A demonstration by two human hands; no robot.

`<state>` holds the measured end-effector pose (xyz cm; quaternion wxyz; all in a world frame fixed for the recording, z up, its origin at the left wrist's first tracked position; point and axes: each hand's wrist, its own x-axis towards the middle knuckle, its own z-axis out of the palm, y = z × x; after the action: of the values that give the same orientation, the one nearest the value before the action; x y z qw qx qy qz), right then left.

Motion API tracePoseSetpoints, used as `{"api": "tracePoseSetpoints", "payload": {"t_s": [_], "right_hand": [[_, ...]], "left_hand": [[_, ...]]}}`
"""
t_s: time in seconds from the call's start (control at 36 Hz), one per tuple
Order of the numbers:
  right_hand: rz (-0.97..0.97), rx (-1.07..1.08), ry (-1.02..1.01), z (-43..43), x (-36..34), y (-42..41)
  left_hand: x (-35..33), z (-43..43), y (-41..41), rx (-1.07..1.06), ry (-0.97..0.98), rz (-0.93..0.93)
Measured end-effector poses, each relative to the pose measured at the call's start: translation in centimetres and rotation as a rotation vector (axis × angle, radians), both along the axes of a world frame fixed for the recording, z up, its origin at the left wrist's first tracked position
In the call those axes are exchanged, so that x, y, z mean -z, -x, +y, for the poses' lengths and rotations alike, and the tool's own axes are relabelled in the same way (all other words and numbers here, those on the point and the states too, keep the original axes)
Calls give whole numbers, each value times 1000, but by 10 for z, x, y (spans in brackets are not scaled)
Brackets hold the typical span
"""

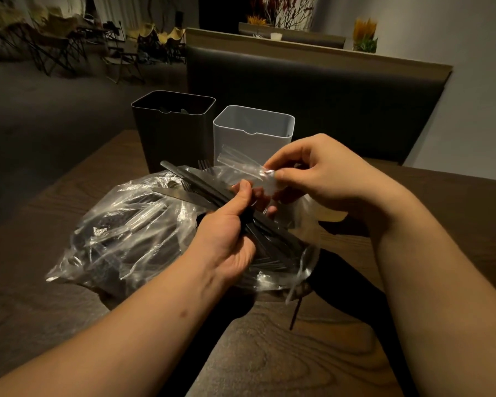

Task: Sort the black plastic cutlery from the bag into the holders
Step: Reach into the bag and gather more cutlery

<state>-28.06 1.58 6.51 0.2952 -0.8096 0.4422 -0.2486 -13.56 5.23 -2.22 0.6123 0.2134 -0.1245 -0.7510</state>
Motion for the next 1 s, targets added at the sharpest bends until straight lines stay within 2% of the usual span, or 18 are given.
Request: {"api": "tracePoseSetpoints", "payload": {"t_s": [0.17, 0.31, 0.44, 0.67, 0.86, 1.0], "right_hand": [[-99, 110, -10, -5, -7, 15], [-32, 195, 101, -5, -18, 36], [-14, 377, 241, -7, -28, 65], [83, 622, 300, -17, -23, 99], [252, 626, 257, -30, -8, 92], [294, 597, 204, -36, 2, 86]], "left_hand": [[4, -2, 1, -78, -15, 20], [3, -3, 2, -118, -36, -11], [4, -5, 1, -127, -2, -25], [4, -4, 3, -118, 46, -48], [4, -2, 6, -129, 72, -91], [6, -2, 5, -136, 75, -107]]}}
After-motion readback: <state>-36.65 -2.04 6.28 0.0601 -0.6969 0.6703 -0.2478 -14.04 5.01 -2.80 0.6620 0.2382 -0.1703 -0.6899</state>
